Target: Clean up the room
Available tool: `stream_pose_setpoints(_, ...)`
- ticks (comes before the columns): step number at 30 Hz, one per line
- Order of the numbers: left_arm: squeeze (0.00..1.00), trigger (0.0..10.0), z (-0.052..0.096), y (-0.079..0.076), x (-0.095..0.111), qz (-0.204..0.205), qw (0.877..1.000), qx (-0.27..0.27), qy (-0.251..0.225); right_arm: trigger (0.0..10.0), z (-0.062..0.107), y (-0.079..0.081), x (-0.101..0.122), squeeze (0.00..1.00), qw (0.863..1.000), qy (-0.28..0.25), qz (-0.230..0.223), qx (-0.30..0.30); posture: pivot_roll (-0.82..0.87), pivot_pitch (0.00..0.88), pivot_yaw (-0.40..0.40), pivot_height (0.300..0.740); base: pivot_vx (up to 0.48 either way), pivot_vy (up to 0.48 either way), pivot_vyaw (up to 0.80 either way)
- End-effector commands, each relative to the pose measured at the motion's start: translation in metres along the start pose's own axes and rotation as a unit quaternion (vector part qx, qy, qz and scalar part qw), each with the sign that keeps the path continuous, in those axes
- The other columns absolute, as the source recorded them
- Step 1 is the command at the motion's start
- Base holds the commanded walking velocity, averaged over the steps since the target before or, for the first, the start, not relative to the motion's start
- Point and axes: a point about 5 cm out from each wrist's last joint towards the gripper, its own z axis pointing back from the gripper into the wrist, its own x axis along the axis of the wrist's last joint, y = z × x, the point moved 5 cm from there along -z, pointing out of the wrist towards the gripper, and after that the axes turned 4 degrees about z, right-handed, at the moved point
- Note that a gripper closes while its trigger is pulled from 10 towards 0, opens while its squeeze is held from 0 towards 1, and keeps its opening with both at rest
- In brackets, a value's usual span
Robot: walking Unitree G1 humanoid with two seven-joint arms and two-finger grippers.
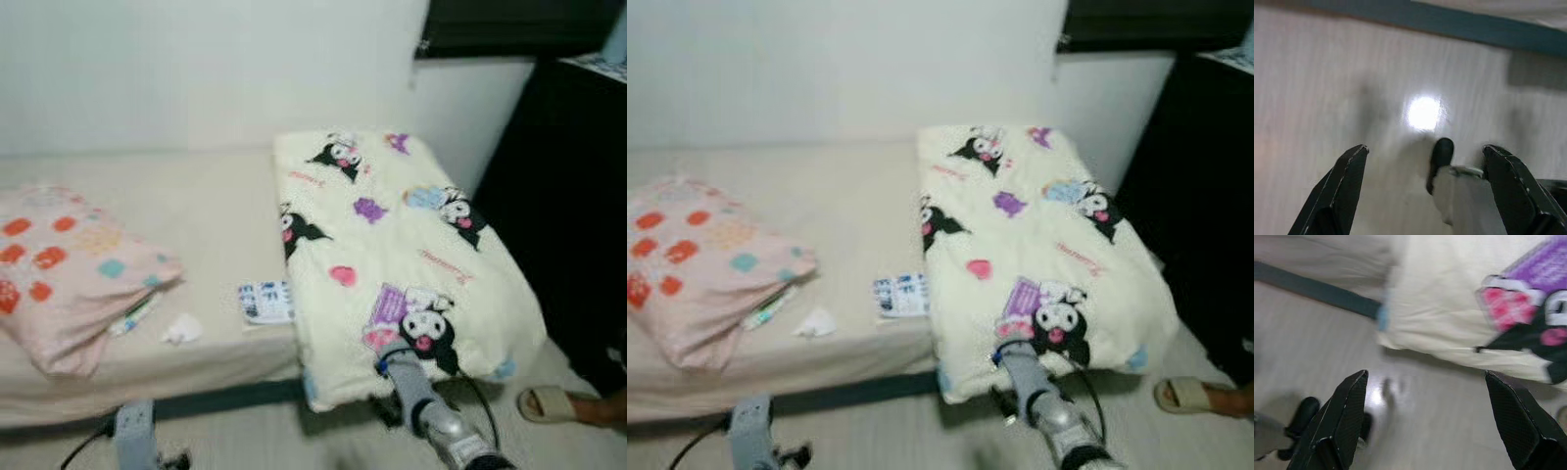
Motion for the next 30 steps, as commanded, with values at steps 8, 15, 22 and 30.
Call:
stream_pose_setpoints(8,0.0,10.0,0.0,-0.005,-0.003,-0.012,1.0,-0.013,0.002,10.0,0.002,-0.002,-0.008,0.0,1.0,0.013,-0.005,-0.005,-0.13,0.087,-0.001,0.74,0.0,0.037,0.0)
stream_pose_setpoints(15,0.0,10.0,-0.002,-0.017,0.005,-0.021,0.999,-0.027,-0.006,10.0,0.002,-0.004,-0.008,0.0,1.0,0.013,-0.004,-0.007,-0.13,0.084,-0.004,0.74,0.0,-0.479,0.0)
stream_pose_setpoints(22,0.0,10.0,-0.003,-0.022,0.018,0.006,0.999,-0.029,-0.028,10.0,0.003,-0.011,-0.006,0.0,1.0,0.01,-0.01,-0.021,-0.13,0.08,-0.007,0.74,0.0,-0.137,0.0)
stream_pose_setpoints(30,0.0,10.0,-0.004,-0.048,0.035,0.014,0.997,-0.06,-0.05,10.0,0.005,-0.042,0.006,0.0,0.997,-0.009,-0.04,-0.068,-0.18,0.051,-0.003,0.74,0.0,0.0,0.0)
